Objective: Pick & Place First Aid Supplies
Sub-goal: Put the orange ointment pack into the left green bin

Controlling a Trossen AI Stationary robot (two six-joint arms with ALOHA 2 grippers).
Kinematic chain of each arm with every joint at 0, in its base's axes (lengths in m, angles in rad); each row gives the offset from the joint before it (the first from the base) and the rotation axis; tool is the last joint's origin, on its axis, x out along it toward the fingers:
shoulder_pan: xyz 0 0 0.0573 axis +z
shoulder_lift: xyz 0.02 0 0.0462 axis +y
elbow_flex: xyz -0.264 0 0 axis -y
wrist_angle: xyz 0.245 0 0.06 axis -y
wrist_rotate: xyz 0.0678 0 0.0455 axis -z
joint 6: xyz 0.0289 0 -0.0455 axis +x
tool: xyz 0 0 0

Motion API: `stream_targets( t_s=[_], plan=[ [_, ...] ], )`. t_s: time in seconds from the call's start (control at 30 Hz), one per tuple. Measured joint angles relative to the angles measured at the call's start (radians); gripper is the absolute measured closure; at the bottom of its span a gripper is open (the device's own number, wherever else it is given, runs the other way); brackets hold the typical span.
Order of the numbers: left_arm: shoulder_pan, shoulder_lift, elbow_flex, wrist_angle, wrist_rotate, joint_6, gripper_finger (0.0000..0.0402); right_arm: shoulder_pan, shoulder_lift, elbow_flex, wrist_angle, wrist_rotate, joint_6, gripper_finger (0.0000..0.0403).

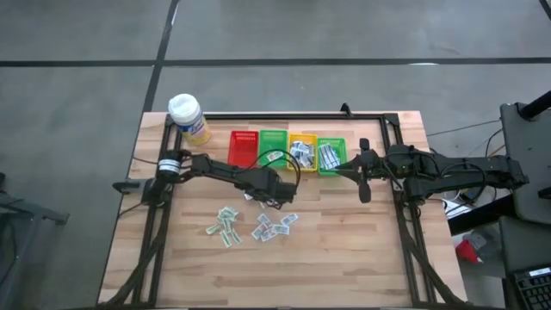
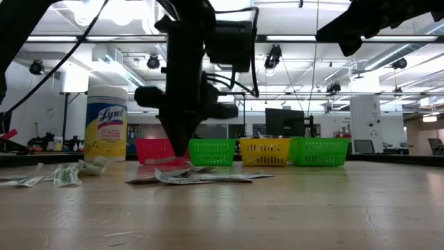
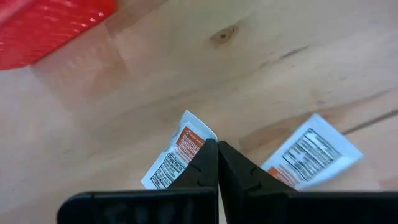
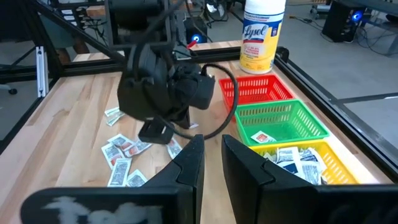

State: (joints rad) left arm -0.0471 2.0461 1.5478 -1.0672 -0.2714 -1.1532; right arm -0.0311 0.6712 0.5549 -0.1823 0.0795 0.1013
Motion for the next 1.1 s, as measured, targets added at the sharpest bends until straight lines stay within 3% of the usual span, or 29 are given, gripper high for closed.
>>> stream_targets(
  t_s=[0.5, 0.73, 1.1],
  plan=[
    [0.002, -0.144, 0.023, 0.006, -0.002, 0.000, 0.0402, 0.000, 0.000, 0.000, 0.000, 0.000, 0.000, 0.0351],
    [0.021, -0.218, 0.063, 0.025, -0.095, 0.001, 0.0402, 0.000, 0.000, 0.000, 0.000, 0.001, 0.000, 0.0351],
    [0.130, -0.198, 0.179, 0.067, -0.166, 0.196, 0.0401, 0.000, 0.000, 0.000, -0.001, 0.001, 0.001, 0.0351]
  ],
)
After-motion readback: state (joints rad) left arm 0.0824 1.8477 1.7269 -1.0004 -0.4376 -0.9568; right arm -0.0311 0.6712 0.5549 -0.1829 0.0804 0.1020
